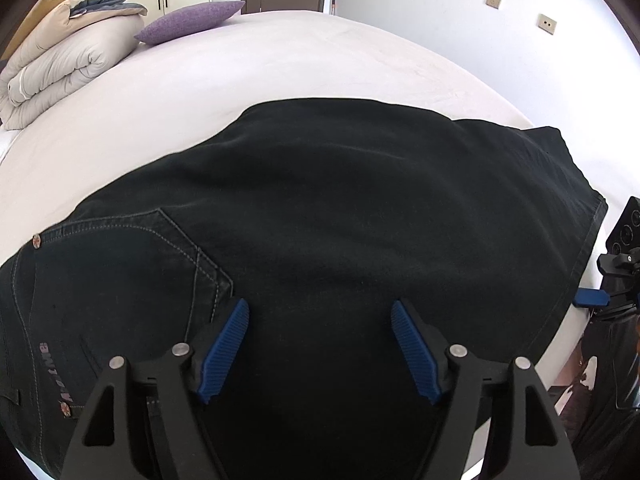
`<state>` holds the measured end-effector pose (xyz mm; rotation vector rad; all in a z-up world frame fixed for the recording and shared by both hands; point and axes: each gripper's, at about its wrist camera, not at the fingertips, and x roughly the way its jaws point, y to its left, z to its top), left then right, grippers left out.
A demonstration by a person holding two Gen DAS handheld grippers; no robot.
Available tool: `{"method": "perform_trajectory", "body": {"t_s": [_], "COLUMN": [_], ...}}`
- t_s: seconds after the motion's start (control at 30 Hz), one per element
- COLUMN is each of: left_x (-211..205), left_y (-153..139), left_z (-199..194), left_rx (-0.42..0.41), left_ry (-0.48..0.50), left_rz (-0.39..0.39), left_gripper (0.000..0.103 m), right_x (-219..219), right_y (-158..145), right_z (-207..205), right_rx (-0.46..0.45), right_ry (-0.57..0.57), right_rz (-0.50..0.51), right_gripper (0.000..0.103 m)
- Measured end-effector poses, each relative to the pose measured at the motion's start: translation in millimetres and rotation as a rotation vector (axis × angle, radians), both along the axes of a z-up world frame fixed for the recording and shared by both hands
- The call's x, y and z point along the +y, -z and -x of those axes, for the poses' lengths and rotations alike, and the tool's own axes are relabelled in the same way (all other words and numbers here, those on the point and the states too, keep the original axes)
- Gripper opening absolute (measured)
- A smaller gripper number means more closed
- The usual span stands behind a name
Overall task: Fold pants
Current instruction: 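Grasp the folded jeans edge with the left gripper while the right gripper grasps it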
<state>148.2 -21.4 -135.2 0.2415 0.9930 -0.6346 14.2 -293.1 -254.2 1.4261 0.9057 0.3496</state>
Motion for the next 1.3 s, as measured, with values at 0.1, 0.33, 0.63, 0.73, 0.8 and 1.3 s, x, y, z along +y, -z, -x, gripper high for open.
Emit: {"method": "perform_trajectory", "body": {"t_s": [0.1,0.33,0.63,0.73,0.8,1.3], "left_x": [6.1,3.6,10.6,12.9,16.3,-5.0], "left_y": [4.1,5.0,5.2,5.7,5.1,-56.5], "left_z": [8.1,14.4,22.1,21.1,21.7,-32.3], "left_rx": [0.002,-0.005,-0.003,-0.001,-0.002,-0.065], "left_ry": [0.007,-0.012,-0.024,-0.016,-0.013,-0.026], "left_rz": [0.016,0.014,0.008,0.011,0.012,0.141], "left_gripper": [0.075,0.075,0.075,0.076,0.076,0.067], "right_x": [-7.8,-21.2,-17.4,-43.6,-69.8,-57.5], "right_y": [-9.0,-91.4,-34.0,-25.1,-17.4,-91.3], "right_z": [20.1,-11.0,-97.9,-74.8,-58.1,-120.7], "right_rx": [0.001,-0.243,-0.135,-0.126,-0.104,-0.246], "right_ry": [-0.06,-0.078,-0.081,0.007,0.125,0.179], "right_rz": [0.026,0.212,0.256,0.308,0.302,0.267], "right_gripper": [0.043,0.043,0.016,0.0,0.0,0.003]}}
